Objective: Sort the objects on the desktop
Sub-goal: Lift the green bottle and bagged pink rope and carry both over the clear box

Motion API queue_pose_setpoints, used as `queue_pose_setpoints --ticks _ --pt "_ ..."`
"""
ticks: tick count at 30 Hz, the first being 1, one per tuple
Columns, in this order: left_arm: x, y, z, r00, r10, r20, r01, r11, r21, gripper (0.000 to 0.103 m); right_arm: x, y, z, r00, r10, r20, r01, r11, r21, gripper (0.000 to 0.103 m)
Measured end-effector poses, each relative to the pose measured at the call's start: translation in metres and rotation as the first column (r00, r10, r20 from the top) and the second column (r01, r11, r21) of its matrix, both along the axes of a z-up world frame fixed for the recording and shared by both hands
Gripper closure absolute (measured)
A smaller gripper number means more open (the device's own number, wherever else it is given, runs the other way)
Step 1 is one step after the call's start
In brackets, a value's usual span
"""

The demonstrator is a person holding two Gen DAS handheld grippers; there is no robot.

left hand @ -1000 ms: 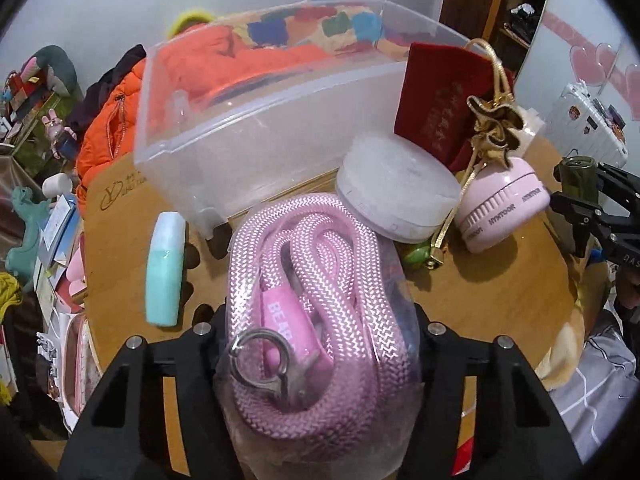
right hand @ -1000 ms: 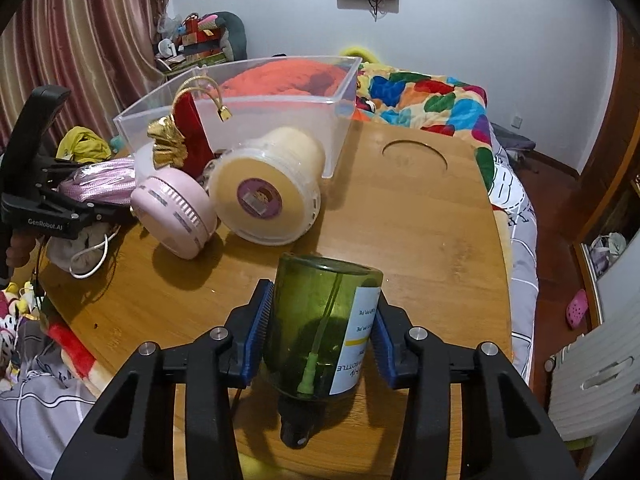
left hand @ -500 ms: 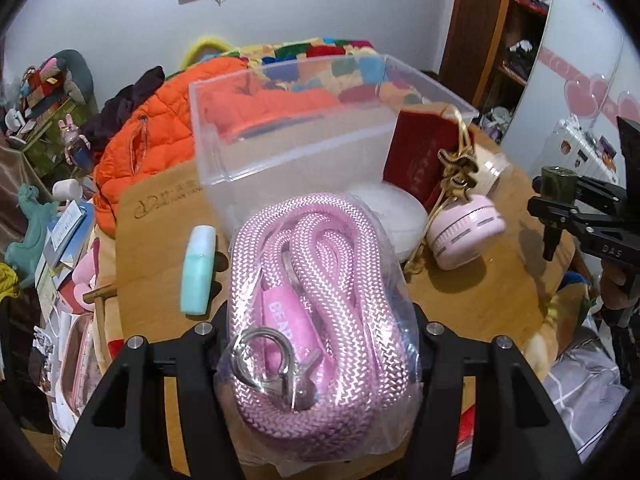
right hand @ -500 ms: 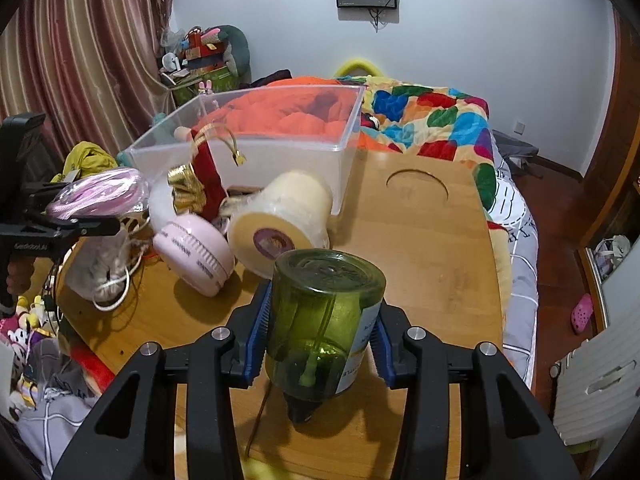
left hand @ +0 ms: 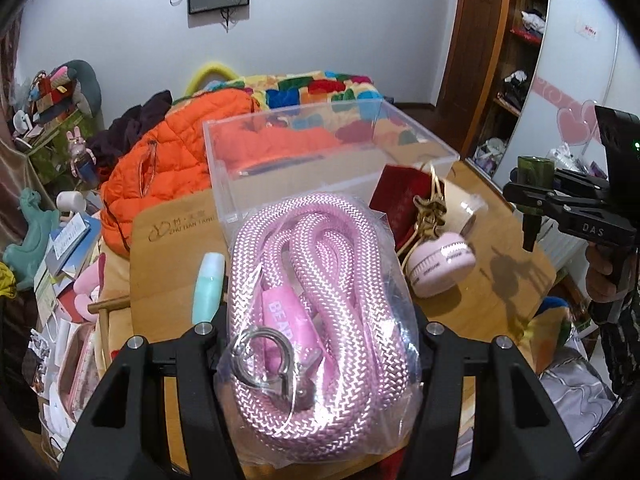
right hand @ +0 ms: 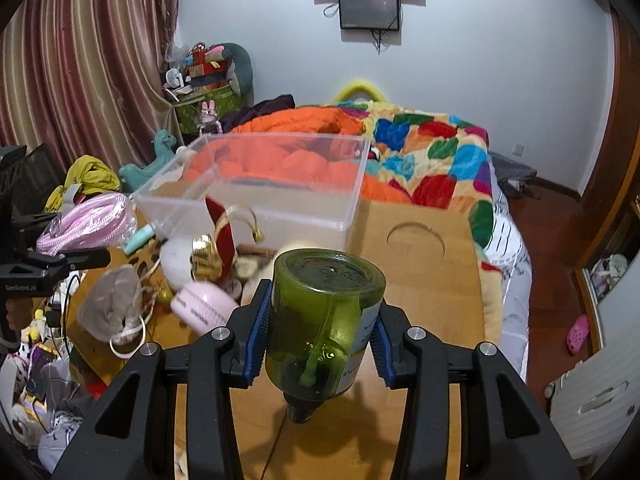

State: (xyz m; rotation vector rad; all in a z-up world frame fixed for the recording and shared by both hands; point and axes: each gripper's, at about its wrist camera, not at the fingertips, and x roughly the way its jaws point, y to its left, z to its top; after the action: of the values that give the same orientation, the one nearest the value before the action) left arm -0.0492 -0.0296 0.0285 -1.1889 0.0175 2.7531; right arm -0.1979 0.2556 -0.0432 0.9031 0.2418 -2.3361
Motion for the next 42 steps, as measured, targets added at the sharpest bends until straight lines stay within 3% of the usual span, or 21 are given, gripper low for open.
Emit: queue_pose_setpoints --ticks 18,23,34,42 --pt "-0.015 -0.005 0.049 0.984 0.057 -0.17 -0.052 0.998 0.035 0.046 -0.018 -0.041 0.052 0.99 0.039 -0.138 -0.043 0.999 -0.027 0.063" --pt "-0.026 -0.01 0.056 0.977 0.073 -0.2 -0.056 0.994 0.089 0.046 -0.026 -0.052 0.056 0.989 0.038 -0.143 -0.044 0.998 -0.037 0.063" --pt "-0.064 -0.01 0.051 0.976 0.069 -0.207 -0.052 0.995 0.087 0.046 -0.052 -0.071 0.053 0.992 0.029 -0.124 -0.035 0.998 -0.048 0.063" --pt "-0.1 -0.008 0.02 0.985 0.059 -0.164 -0.048 0.996 0.072 0.046 -0.082 -0.09 0.029 0.995 0.015 -0.095 -0.015 1.0 0.002 0.063"
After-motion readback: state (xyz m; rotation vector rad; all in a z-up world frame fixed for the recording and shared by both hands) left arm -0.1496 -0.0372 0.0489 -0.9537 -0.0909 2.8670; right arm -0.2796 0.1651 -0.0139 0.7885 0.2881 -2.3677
